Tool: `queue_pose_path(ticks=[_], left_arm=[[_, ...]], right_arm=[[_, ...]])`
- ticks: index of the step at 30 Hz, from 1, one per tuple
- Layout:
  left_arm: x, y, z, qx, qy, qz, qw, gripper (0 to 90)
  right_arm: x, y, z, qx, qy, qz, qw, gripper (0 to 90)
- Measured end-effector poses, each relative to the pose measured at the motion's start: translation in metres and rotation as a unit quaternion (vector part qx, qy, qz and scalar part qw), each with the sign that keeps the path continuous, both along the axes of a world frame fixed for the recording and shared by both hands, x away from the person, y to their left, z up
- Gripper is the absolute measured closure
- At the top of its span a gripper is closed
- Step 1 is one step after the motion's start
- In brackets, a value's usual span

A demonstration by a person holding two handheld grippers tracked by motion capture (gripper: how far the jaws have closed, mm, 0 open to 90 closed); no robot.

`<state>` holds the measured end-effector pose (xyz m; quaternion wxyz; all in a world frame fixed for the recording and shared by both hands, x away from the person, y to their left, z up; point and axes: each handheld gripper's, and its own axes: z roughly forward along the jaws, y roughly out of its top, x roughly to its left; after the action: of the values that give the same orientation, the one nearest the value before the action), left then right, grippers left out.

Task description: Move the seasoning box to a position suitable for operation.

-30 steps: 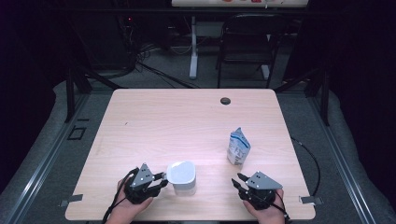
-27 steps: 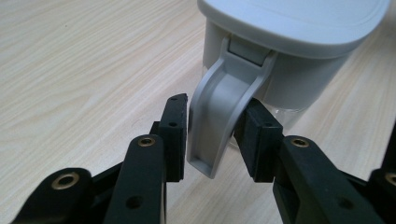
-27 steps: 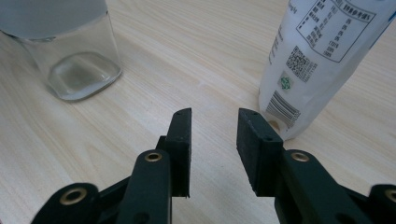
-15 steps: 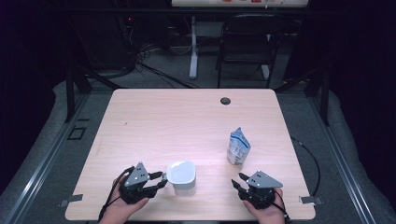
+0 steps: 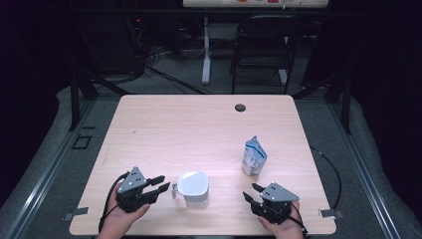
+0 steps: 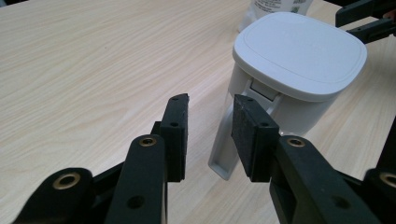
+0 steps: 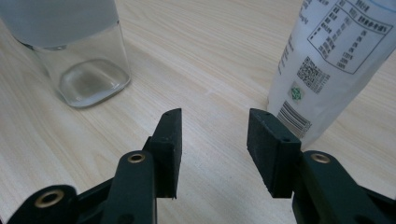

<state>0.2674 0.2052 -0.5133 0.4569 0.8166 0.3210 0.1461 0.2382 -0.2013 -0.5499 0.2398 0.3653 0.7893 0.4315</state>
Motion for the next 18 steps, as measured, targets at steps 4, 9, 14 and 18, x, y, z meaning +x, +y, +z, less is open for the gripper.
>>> queue_pose_path(ticks=[4, 9, 14, 18], left_arm=[[0.0016, 0.0018, 0.0007, -0.004, 0.002, 0.008, 1.0, 67.0], [0.003, 0.003, 0.0026, -0.003, 0.011, 0.016, 0.9998, 64.7], [0.0037, 0.0036, 0.005, -0.007, 0.009, 0.018, 0.9998, 65.9], [0.004, 0.0031, 0.0101, -0.015, 0.012, 0.017, 0.9997, 66.8]], right_arm=[[-0.0012, 0.0014, 0.0014, -0.013, -0.005, 0.008, 0.9999, 57.7], [-0.0013, 0.0037, -0.0005, -0.024, 0.026, 0.013, 0.9993, 59.0], [-0.0004, 0.0037, -0.0013, -0.027, 0.04, 0.007, 0.9988, 59.5], [-0.0006, 0.0039, -0.0015, -0.022, 0.04, 0.002, 0.999, 59.4]])
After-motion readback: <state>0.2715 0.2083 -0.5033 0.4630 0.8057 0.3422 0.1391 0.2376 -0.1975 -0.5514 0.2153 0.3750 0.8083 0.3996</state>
